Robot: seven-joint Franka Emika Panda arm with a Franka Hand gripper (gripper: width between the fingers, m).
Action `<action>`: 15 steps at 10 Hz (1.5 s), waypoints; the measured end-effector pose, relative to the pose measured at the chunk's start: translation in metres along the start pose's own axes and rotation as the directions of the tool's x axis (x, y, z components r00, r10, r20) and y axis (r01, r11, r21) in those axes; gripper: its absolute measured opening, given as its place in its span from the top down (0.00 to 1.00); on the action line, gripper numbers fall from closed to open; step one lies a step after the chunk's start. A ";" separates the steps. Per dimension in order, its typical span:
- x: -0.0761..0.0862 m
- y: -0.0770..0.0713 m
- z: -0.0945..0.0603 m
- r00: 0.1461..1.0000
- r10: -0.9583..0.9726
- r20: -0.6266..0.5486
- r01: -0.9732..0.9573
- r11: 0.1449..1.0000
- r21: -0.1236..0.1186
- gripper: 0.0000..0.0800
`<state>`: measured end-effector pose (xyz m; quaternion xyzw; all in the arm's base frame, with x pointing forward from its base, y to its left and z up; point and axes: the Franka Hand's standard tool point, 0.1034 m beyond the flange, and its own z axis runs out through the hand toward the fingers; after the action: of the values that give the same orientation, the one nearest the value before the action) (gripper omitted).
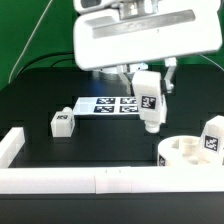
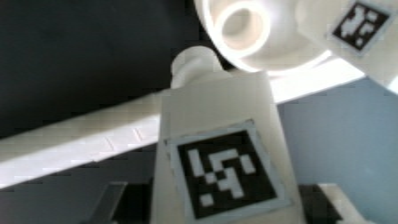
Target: Assemble stool
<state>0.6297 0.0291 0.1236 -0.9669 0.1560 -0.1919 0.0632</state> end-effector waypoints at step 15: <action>-0.006 0.007 0.016 0.983 -0.040 -0.177 0.047 0.998 0.036 0.59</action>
Offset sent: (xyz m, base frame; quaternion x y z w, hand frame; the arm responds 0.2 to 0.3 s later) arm 0.0000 0.0000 0.0000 0.0000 0.0000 0.0000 1.0000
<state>0.6288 0.0255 0.1059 -0.9478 0.1362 -0.2811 0.0642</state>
